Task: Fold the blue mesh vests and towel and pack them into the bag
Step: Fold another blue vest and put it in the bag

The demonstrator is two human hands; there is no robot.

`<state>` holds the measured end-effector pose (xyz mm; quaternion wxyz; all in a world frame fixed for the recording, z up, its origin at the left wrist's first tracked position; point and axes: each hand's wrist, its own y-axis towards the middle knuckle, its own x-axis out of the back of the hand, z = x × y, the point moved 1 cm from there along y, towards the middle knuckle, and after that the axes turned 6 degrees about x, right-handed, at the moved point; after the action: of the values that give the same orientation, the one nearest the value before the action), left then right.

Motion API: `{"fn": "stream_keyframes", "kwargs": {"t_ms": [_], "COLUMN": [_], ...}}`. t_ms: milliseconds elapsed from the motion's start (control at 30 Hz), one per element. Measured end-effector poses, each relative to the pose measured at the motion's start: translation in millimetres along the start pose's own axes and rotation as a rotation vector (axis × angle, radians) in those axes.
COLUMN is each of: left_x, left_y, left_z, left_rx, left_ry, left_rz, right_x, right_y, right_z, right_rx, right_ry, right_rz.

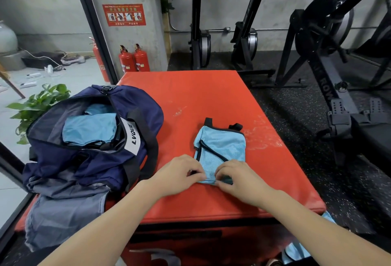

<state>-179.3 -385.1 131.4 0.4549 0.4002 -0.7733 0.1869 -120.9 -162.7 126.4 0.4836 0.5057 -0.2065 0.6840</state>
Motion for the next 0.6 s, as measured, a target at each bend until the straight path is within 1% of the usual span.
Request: {"fn": "stream_keyframes", "kwargs": {"t_ms": [100,167,233,300,367,400,500,600], "left_x": [0.3,-2.0,-4.5,-5.3,-2.2,-0.6,3.4,5.4], "left_y": [-0.4,0.1,2.2,6.3,8.6,9.0,7.0,6.2], "left_z": [-0.3,-2.1,-2.7,-3.6,-8.7,-11.8,-23.6,-35.6], "left_rx": [-0.004,-0.047,-0.094,-0.087,-0.076,-0.066,-0.019,0.026], "left_ry": [0.042,0.072,0.073,0.035,-0.002,-0.017,-0.069,-0.208], "left_rz": [0.020,-0.018,-0.114,-0.193,-0.202,-0.193,-0.202,-0.276], "right_x": [0.2,3.3,7.1,12.4,22.3,27.7,42.5,53.9], "right_y": [1.8,0.7,-2.7,-6.2,-7.3,-7.7,-9.8,-9.0], "right_z": [0.2,1.5,3.0,2.5,1.4,-1.0,-10.5,-16.2], "right_rx": [-0.061,-0.098,-0.112,-0.142,-0.205,-0.244,-0.335,-0.360], "right_ry": [0.147,0.209,0.139,-0.015,-0.091,-0.090,0.060,0.254], "right_rz": [-0.050,-0.086,-0.071,0.000,0.042,0.029,-0.086,-0.158]}}
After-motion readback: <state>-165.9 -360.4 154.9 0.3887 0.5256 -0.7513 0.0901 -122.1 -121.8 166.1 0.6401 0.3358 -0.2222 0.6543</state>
